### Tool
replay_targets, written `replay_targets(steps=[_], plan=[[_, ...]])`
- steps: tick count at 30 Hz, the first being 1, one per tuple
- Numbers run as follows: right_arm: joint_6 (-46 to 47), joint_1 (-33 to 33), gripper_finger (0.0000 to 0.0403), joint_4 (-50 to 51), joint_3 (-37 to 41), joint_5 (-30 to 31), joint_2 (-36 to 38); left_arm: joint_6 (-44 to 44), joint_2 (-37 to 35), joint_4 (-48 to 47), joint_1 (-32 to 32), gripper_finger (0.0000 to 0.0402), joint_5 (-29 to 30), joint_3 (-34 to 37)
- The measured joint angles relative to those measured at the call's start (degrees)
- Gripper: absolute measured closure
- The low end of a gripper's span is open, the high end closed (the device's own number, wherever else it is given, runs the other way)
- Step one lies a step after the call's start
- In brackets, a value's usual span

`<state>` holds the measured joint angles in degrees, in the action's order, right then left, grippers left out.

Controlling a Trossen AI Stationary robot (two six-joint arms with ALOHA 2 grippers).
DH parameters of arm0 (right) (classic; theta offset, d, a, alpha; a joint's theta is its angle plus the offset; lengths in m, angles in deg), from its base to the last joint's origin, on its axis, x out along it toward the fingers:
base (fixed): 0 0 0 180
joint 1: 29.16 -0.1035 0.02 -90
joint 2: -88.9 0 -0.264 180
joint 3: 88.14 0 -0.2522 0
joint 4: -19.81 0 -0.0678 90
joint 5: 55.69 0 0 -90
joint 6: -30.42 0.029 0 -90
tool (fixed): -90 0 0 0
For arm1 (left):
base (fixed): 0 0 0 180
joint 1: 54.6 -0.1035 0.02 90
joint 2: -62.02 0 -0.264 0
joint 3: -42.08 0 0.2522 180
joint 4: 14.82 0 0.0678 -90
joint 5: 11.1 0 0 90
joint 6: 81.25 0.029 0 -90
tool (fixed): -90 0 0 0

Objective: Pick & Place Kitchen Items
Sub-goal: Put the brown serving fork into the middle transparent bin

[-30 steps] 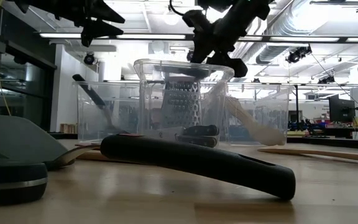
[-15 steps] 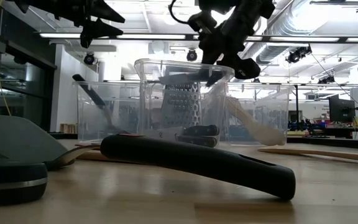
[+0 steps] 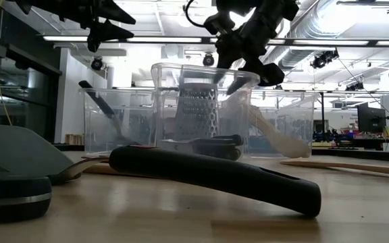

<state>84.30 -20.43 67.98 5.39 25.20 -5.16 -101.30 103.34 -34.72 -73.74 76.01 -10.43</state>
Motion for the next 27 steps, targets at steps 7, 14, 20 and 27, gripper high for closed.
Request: replay_targets(steps=[7, 14, 20, 27], plan=[[-1.05, 0.04, 0.0261, -1.51, 0.00, -0.76, 0.00, -0.04, 0.01, 0.01, 0.00, 0.0225, -0.45, 0.00], [-2.11, 0.73, 0.0272, -4.03, 0.00, -2.01, 0.19, -0.80, 0.02, 0.00, 0.02, 0.0225, -1.11, 0.00], [-5.36, 1.18, 0.0275, -6.00, 0.00, -1.33, 2.60, -1.17, 0.00, -0.02, 0.02, 0.0225, -2.82, 0.00], [-15.03, 1.33, 0.0275, -6.52, 0.00, -1.26, 7.37, -1.19, 0.00, -1.80, 0.04, 0.0225, -4.45, 0.00]])
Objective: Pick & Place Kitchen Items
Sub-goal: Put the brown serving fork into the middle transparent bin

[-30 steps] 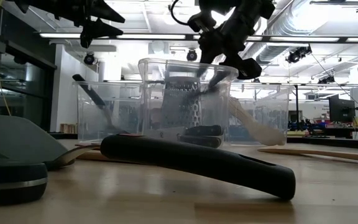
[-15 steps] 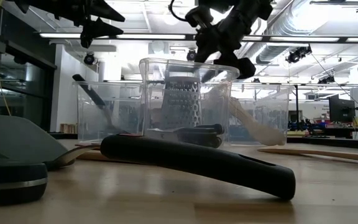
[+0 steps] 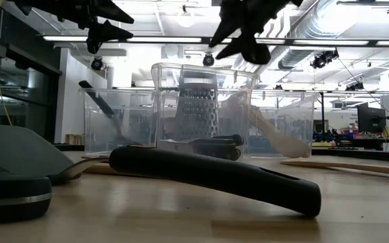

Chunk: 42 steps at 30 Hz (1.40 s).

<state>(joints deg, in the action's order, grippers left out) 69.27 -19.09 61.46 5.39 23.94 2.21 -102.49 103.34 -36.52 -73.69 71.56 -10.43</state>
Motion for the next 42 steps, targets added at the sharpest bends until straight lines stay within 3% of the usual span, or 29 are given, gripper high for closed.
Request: replay_targets(steps=[5, 15, 25, 30, 35, 42], plan=[[-2.49, -0.03, 0.0275, 2.27, 0.00, 0.37, 3.33, -0.04, 0.00, -0.32, 0.00, 0.0225, -0.13, 0.00], [4.80, -0.44, 0.0275, 18.71, 0.00, 2.70, 9.23, 0.07, -3.20, -2.86, 0.00, 0.0225, -0.09, -0.02], [12.50, -8.63, 0.0275, 39.25, 0.00, 5.14, 9.98, -1.52, -6.79, -3.86, 0.00, 0.0225, 0.36, -0.02], [18.72, -16.42, 0.0275, 41.23, 0.42, 10.59, 9.89, -2.17, -6.70, -4.96, 0.00, 0.0225, -0.01, -0.02], [28.70, -23.02, 0.0268, 41.25, 4.84, 11.23, 9.89, -1.15, -6.52, -6.36, 0.00, 0.0225, -0.06, -0.02], [43.00, -30.16, 0.0204, 35.02, 11.67, 11.59, 9.87, 0.47, -6.60, -5.86, 0.00, 0.0225, -0.09, -0.02]])
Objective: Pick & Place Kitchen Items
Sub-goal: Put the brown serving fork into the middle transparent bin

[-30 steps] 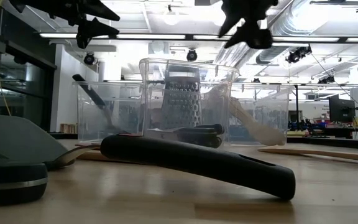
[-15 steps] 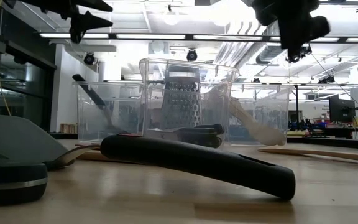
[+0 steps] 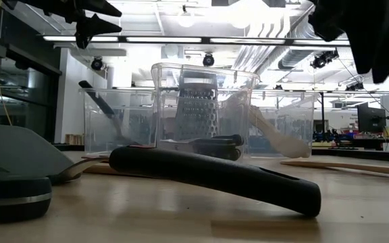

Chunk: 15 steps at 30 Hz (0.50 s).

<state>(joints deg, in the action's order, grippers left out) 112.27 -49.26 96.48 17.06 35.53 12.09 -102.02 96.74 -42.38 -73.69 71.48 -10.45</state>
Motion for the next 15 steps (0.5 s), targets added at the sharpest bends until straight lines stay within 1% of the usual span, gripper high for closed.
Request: replay_targets(steps=[3, 5, 10, 15], plan=[[3.23, -1.58, 0.0178, -5.10, 2.67, 0.24, -0.09, 0.87, 0.00, -0.24, 0.00, 0.0225, -0.02, 0.00], [3.84, -2.34, 0.0170, -7.94, 4.69, 0.29, -0.46, 1.18, -0.11, -0.89, 0.00, 0.0225, -0.02, 0.00], [5.78, -3.92, 0.0170, -13.08, 8.50, -0.55, -3.22, 1.49, -0.50, -4.08, -0.02, 0.0225, -0.06, 0.00], [7.07, -4.78, 0.0181, -16.39, 8.77, 0.49, -7.20, 2.79, -0.50, -6.23, 0.00, 0.0225, -0.09, 0.00]])
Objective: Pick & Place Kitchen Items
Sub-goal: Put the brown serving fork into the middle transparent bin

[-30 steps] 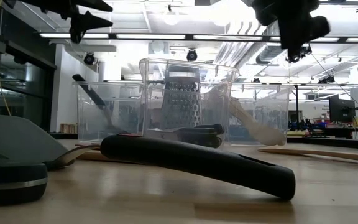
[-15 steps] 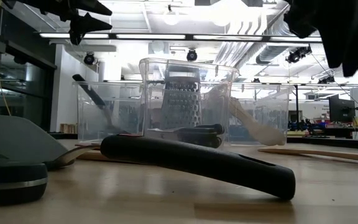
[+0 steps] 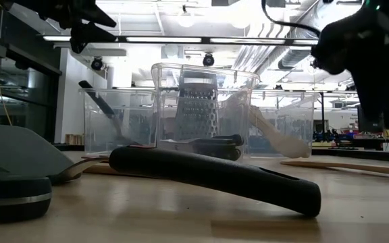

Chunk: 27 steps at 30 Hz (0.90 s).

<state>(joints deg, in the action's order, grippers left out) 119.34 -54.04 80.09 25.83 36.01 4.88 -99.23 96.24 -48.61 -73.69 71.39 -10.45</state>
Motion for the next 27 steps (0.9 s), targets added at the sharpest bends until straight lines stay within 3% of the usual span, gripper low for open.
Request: replay_targets(steps=[11, 27], plan=[[3.00, 0.02, 0.0212, -3.20, -0.03, -0.60, -9.86, 0.18, 0.00, -0.07, -0.01, 0.0225, 0.00, 0.00], [6.97, 0.02, 0.0265, -6.09, -0.44, -0.61, -16.78, 0.16, 0.00, -0.07, -0.02, 0.0225, -0.02, 0.00]])
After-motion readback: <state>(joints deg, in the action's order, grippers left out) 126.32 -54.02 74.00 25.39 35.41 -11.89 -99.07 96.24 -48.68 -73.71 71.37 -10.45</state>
